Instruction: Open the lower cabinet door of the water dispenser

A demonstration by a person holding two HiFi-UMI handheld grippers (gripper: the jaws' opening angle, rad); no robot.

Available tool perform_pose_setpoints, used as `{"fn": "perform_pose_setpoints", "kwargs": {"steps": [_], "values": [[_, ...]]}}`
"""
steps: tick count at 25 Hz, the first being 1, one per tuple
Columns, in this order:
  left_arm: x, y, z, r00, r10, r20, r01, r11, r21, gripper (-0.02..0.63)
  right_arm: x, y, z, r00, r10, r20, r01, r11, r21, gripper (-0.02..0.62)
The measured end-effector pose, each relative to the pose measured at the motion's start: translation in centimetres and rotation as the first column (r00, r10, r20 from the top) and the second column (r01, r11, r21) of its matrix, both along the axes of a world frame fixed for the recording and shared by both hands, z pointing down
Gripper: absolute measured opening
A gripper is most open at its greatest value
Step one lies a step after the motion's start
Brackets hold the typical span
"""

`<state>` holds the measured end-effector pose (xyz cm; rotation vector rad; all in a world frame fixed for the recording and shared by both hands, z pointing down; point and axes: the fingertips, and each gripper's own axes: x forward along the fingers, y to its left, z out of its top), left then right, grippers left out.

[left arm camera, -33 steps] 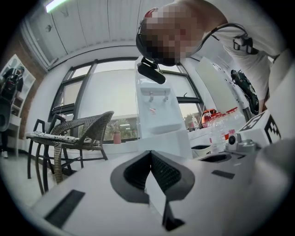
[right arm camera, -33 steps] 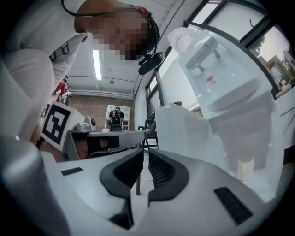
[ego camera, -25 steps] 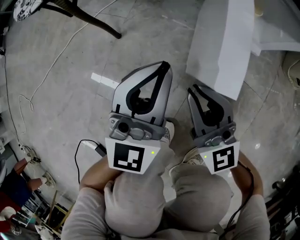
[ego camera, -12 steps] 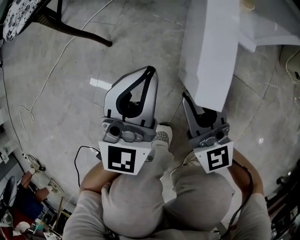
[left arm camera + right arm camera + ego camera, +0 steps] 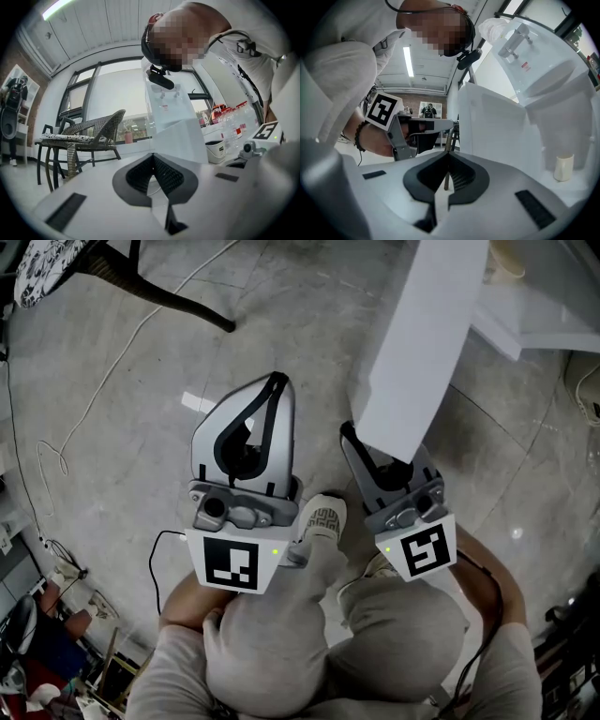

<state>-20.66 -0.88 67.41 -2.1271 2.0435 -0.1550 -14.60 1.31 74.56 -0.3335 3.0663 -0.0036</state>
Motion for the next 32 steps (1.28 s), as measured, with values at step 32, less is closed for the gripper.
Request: {"fn": "perform_pose_setpoints", "kwargs": {"steps": [32], "values": [[2.3, 1.0, 0.9, 0.999, 0.042, -0.013, -0.042, 0.999, -0.003, 0.002, 0.2, -2.5, -3.9, 0.988, 0.121, 0.091, -0.110, 0.987, -0.118, 0.017]]}}
